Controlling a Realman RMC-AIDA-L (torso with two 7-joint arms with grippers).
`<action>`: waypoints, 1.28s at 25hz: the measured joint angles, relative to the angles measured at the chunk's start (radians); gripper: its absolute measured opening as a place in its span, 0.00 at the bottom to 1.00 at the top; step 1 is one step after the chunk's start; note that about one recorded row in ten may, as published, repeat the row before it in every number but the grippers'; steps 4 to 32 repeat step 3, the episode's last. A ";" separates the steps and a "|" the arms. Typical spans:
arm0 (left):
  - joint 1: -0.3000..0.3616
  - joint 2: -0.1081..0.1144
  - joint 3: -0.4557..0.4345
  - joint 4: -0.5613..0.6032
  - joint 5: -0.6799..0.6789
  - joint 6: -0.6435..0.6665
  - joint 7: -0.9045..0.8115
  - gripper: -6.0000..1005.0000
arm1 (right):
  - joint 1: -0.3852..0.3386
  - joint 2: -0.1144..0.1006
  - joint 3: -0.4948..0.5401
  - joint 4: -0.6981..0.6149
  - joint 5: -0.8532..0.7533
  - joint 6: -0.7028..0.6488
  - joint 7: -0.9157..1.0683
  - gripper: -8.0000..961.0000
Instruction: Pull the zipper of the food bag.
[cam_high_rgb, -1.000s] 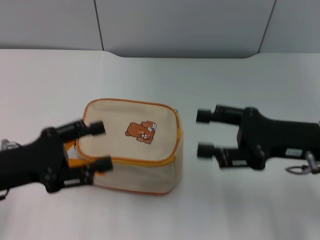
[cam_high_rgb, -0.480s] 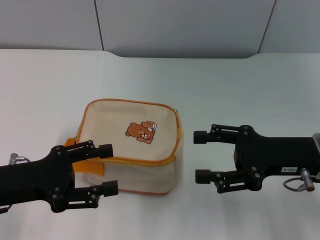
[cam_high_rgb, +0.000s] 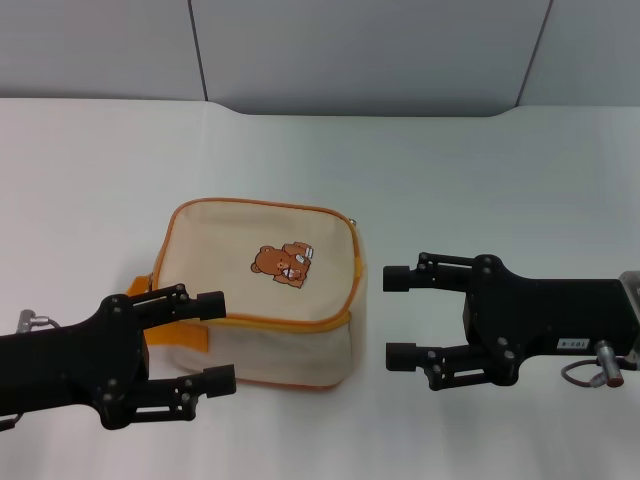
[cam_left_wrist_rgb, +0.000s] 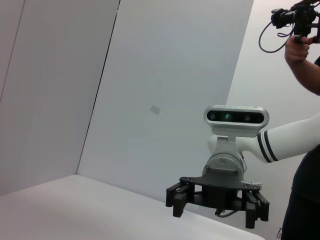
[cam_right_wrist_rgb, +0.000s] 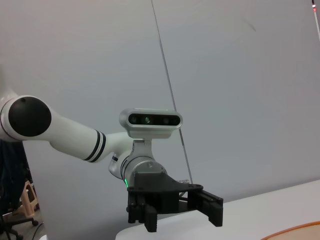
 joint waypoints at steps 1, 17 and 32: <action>0.000 0.000 0.000 0.000 0.000 0.000 0.000 0.82 | 0.000 0.000 0.000 0.000 0.000 0.000 0.000 0.86; 0.000 0.000 0.000 0.000 0.000 0.000 0.000 0.82 | 0.000 0.000 0.000 0.000 0.000 -0.003 0.000 0.86; 0.000 0.000 0.000 0.000 0.000 0.000 0.000 0.82 | 0.000 0.000 0.000 0.000 0.000 -0.003 0.000 0.86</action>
